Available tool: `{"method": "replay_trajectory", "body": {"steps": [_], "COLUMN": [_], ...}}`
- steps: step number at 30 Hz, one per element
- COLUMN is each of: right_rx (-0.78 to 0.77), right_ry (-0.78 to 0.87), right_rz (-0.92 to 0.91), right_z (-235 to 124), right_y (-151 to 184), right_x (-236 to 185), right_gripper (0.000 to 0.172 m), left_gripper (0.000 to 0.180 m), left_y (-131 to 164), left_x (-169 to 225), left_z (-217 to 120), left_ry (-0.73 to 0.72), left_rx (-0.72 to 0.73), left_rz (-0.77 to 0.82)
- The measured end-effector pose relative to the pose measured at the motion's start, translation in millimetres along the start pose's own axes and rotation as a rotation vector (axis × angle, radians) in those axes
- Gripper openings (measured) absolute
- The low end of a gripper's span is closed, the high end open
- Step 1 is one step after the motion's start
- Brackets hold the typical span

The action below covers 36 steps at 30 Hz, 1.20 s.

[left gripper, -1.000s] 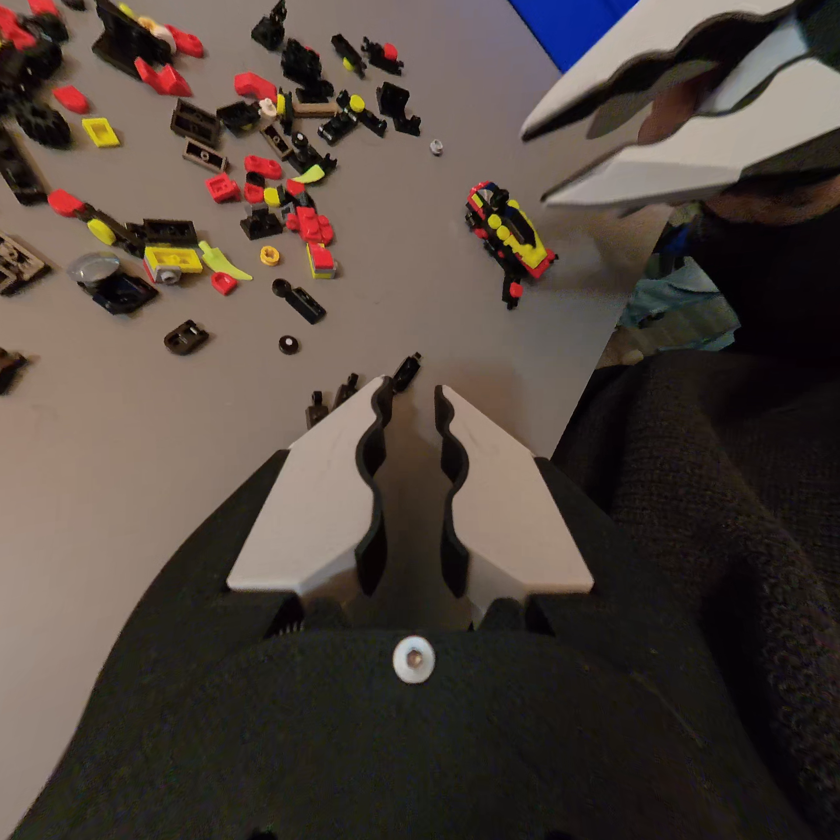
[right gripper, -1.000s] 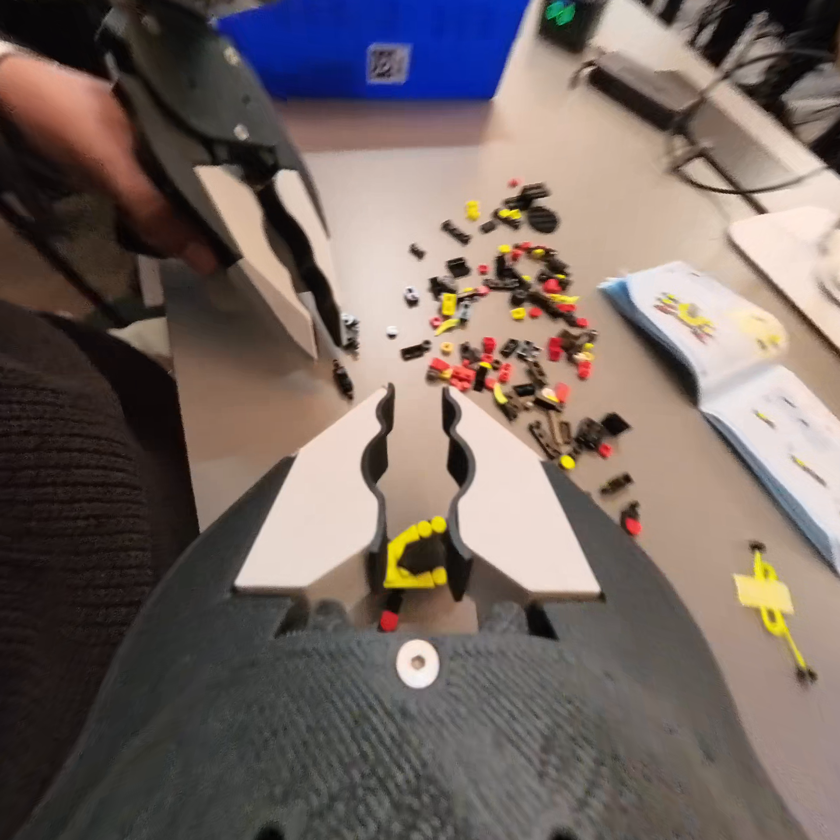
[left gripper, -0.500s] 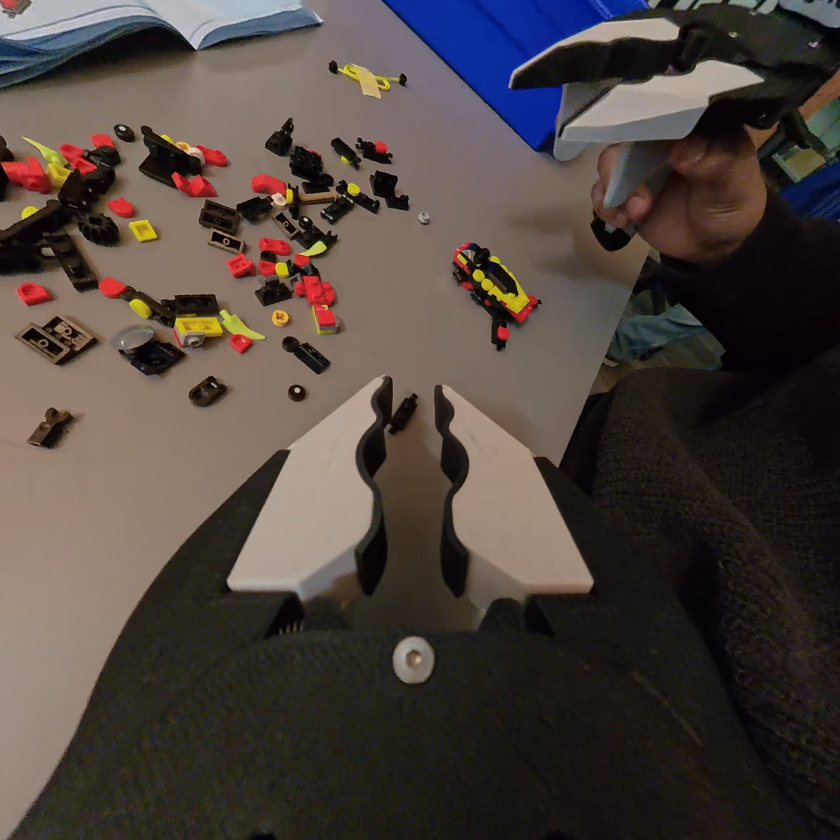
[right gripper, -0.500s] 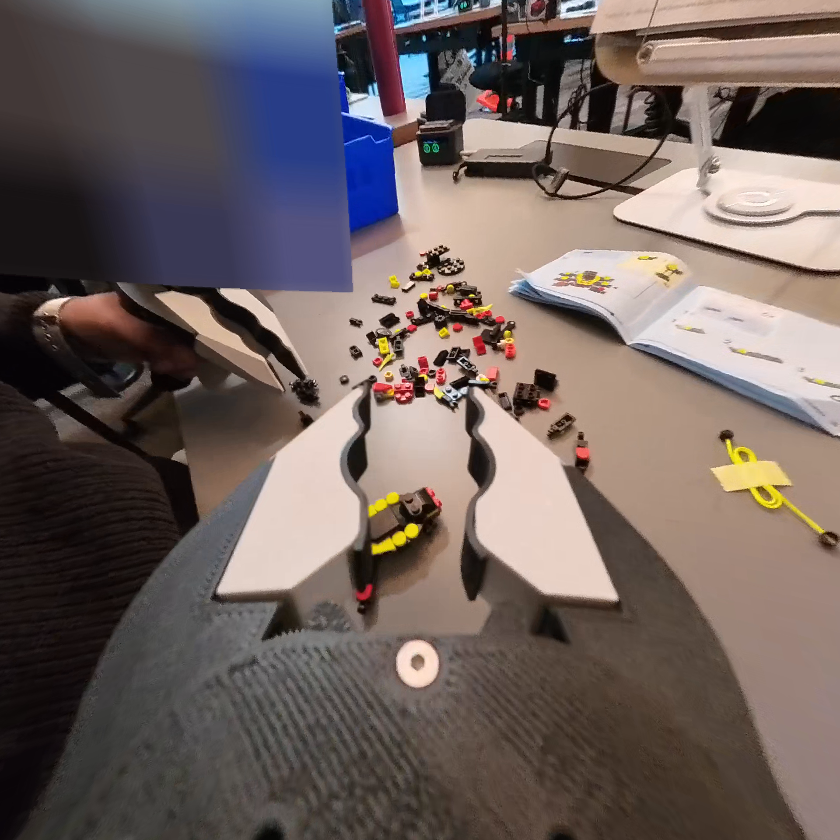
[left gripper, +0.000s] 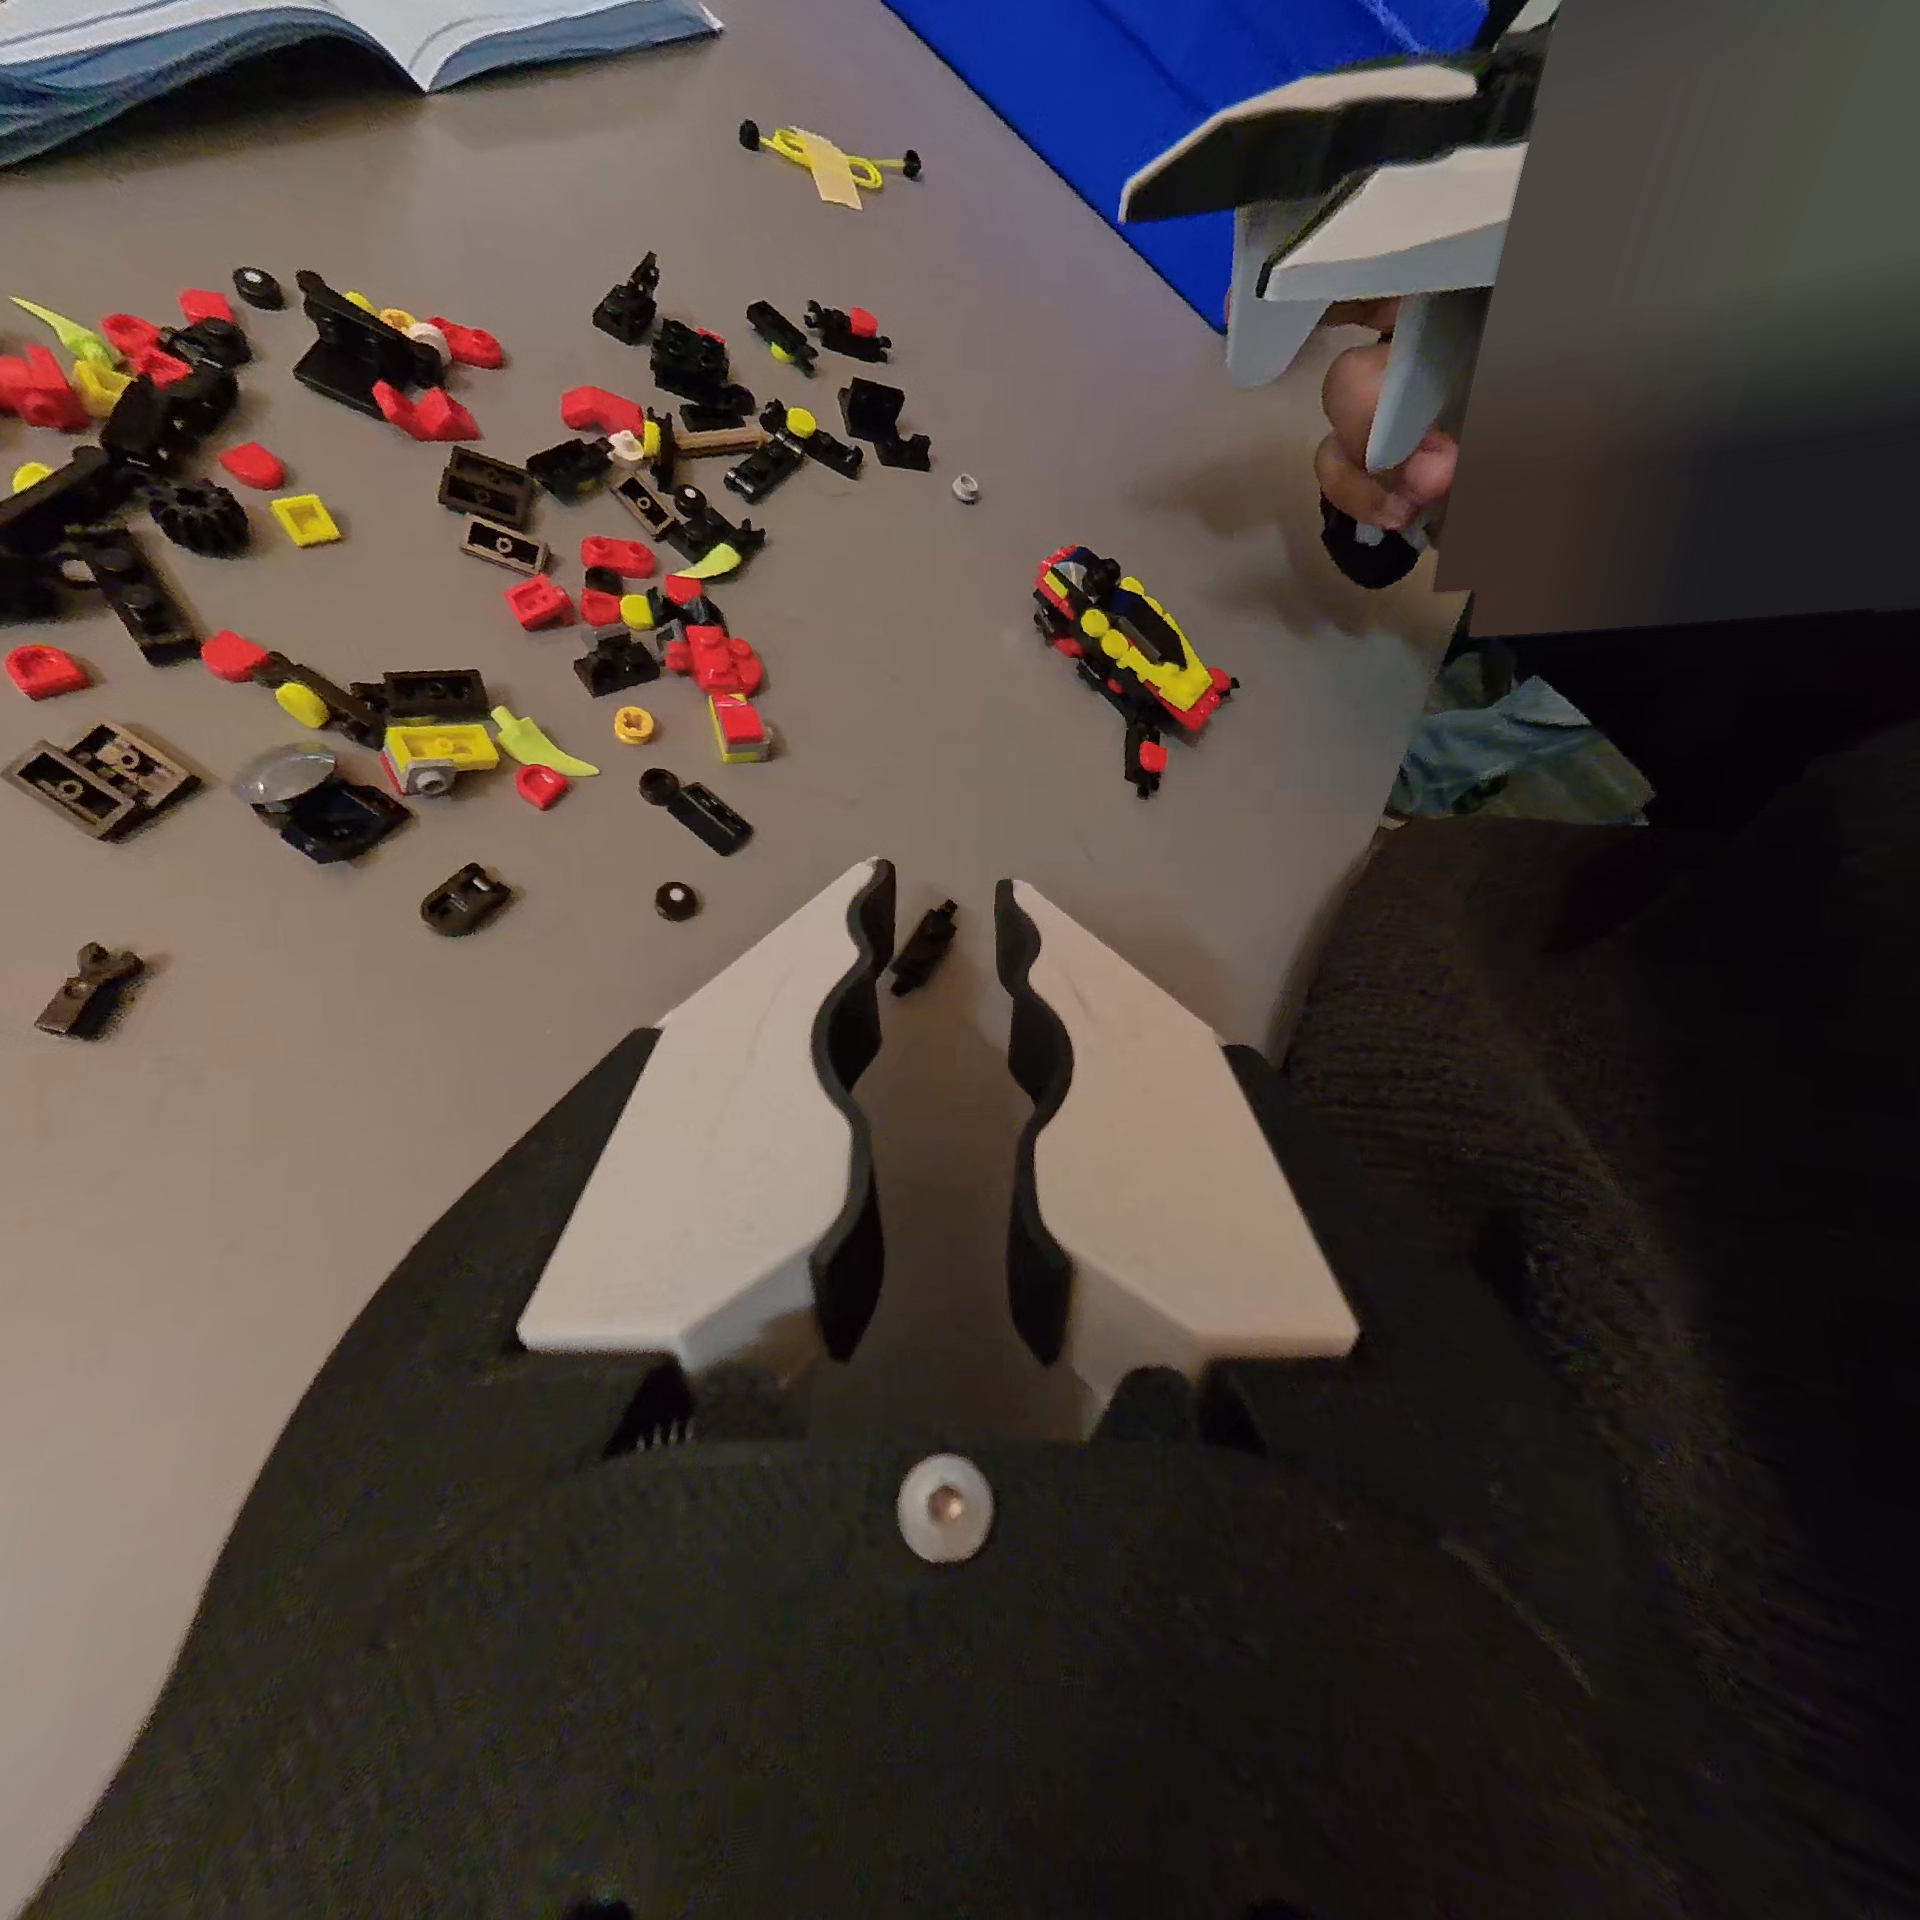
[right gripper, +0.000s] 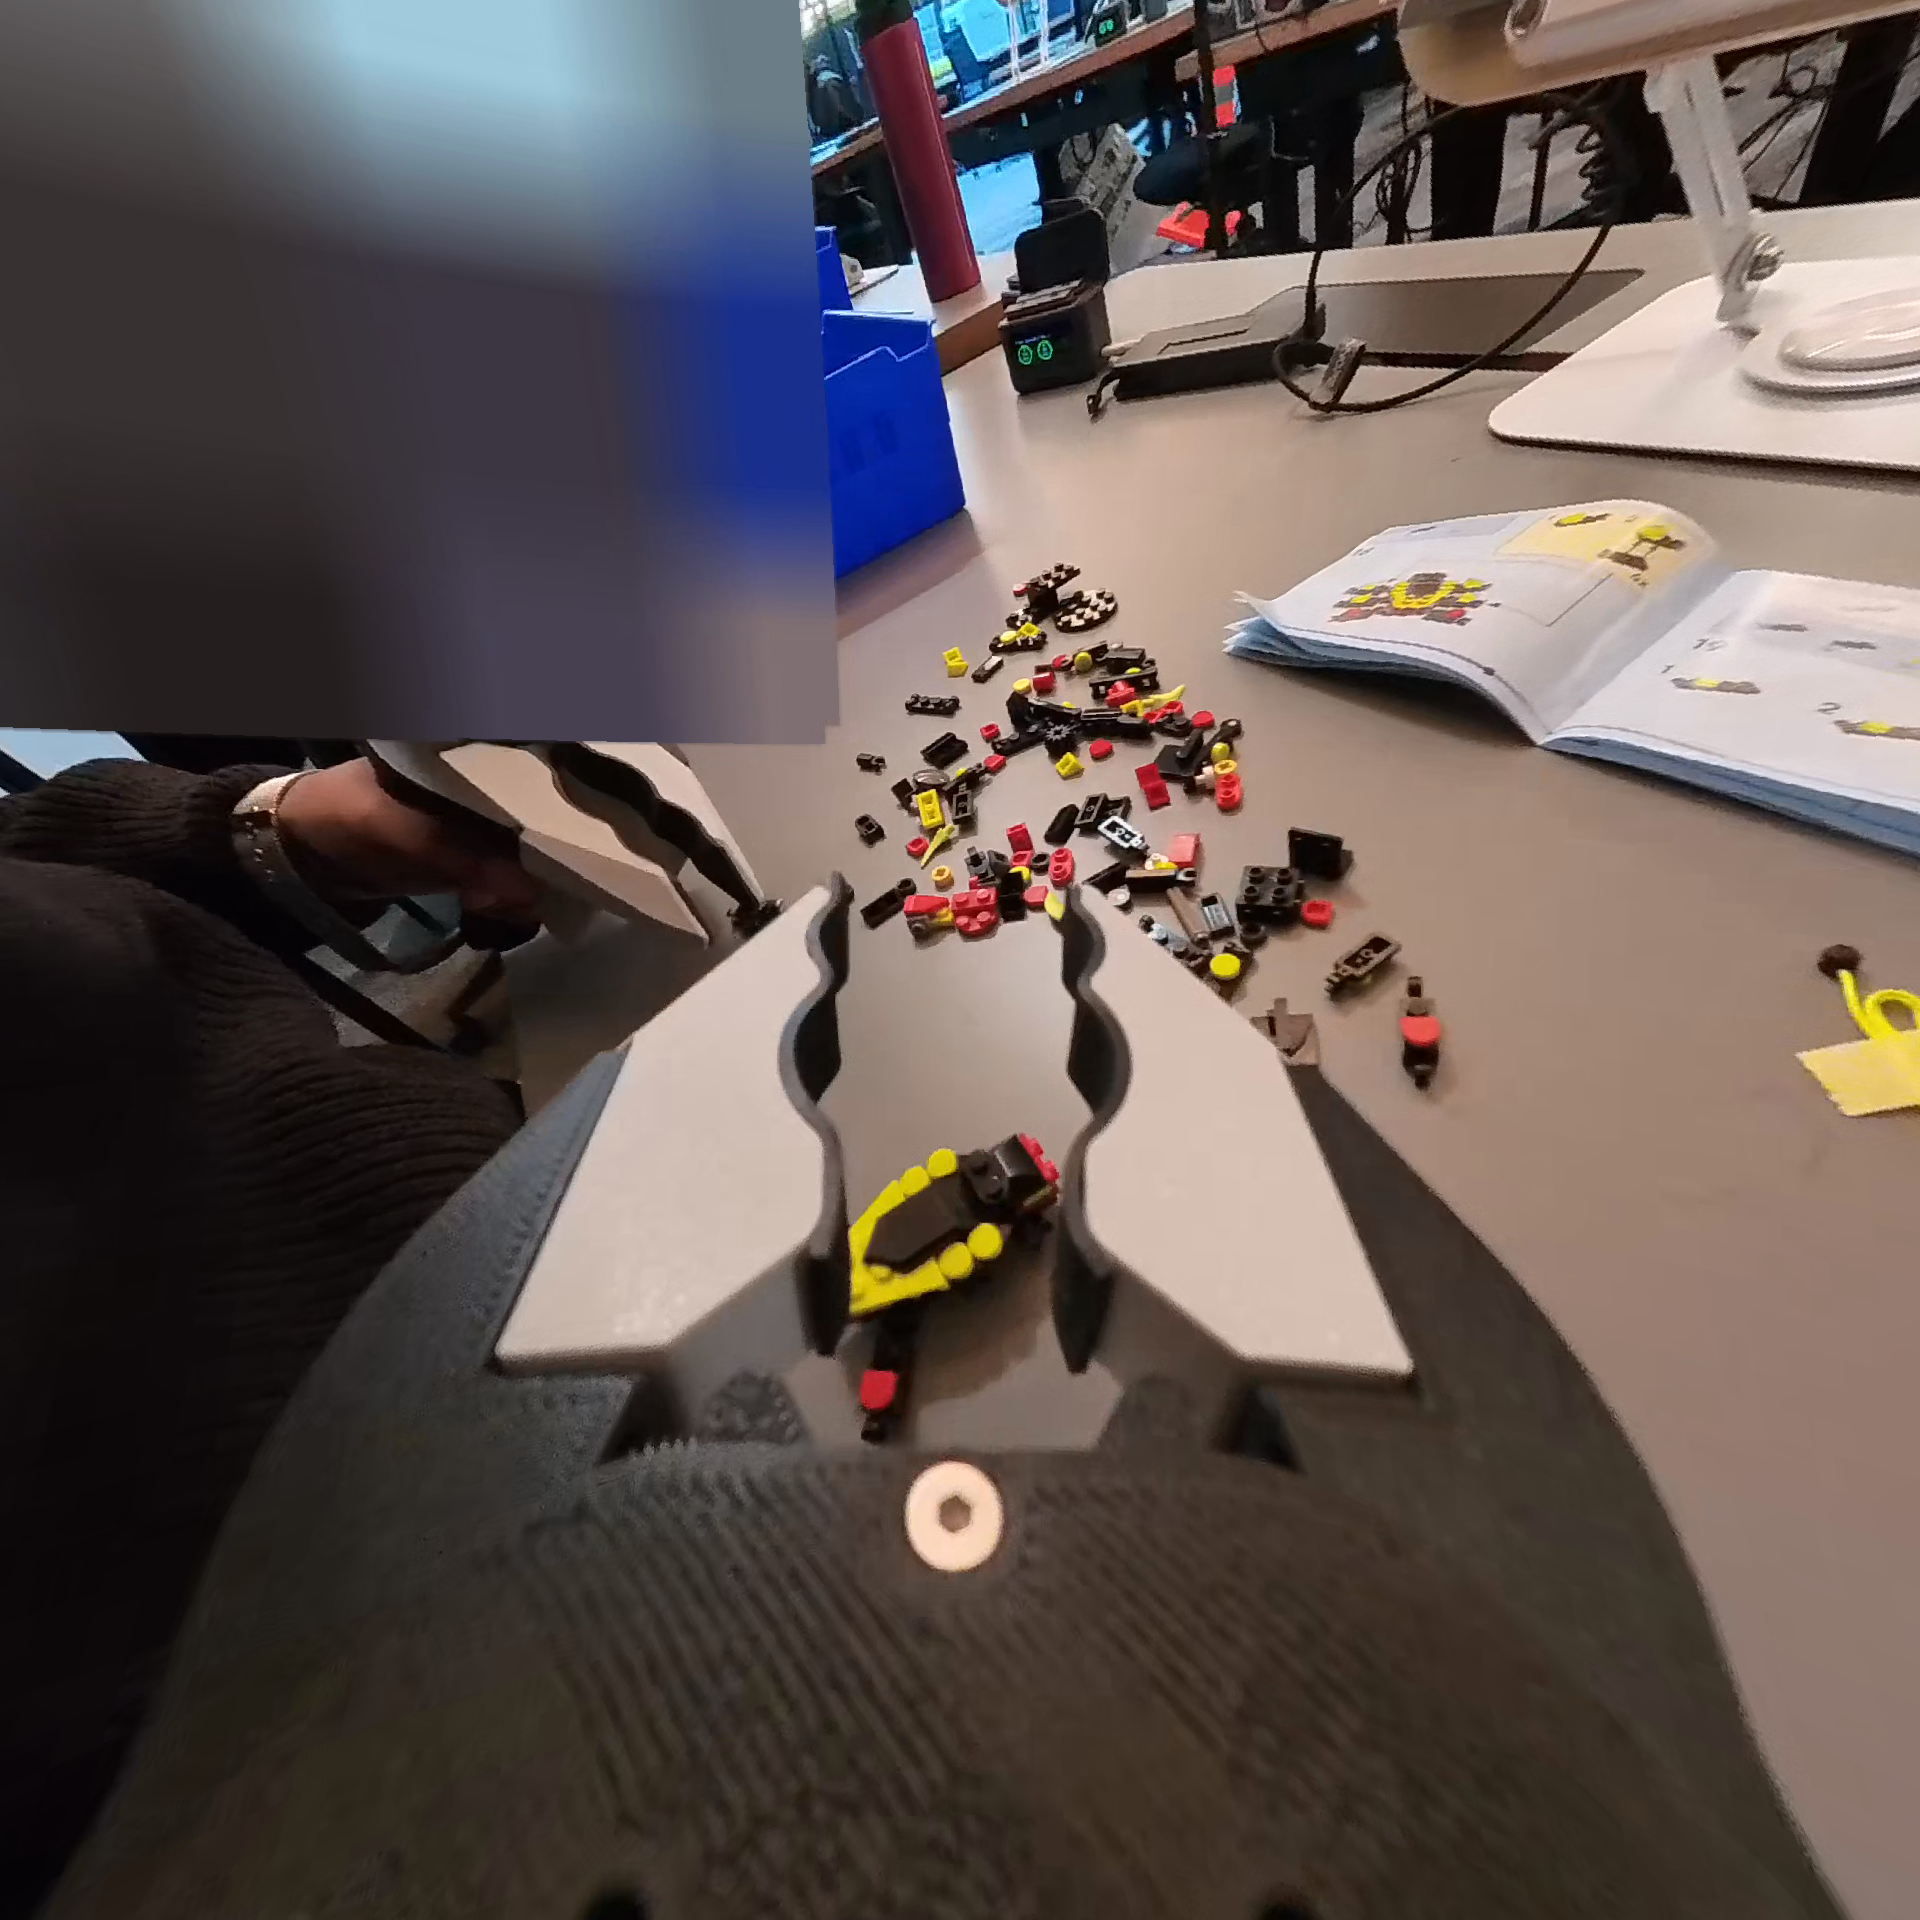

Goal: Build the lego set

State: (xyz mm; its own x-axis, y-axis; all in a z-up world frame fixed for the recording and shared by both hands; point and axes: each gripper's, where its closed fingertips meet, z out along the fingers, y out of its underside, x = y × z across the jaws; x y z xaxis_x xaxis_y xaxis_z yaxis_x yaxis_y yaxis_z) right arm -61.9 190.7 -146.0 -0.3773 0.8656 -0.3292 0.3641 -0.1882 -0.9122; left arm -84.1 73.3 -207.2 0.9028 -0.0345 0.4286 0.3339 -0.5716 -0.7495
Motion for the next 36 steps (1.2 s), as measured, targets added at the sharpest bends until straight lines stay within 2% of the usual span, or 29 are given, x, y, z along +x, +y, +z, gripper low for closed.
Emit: {"method": "replay_trajectory", "body": {"steps": [11,36], "right_rx": [0.024,0.044], "right_ry": [-0.008,-0.038], "right_rz": [0.061,0.137], "right_z": [0.9,2.6], "right_y": [-0.8,-0.5], "right_x": [9.4,15.3], "right_gripper": [0.038,0.039], "left_gripper": [0.017,0.019], "left_y": [-5.2,-2.5], "left_x": [-5.5,-9.8], "left_z": [0.4,5.1], "left_ry": [0.041,0.059], "left_rx": [0.032,0.019], "left_rz": [-0.091,-0.131]}}
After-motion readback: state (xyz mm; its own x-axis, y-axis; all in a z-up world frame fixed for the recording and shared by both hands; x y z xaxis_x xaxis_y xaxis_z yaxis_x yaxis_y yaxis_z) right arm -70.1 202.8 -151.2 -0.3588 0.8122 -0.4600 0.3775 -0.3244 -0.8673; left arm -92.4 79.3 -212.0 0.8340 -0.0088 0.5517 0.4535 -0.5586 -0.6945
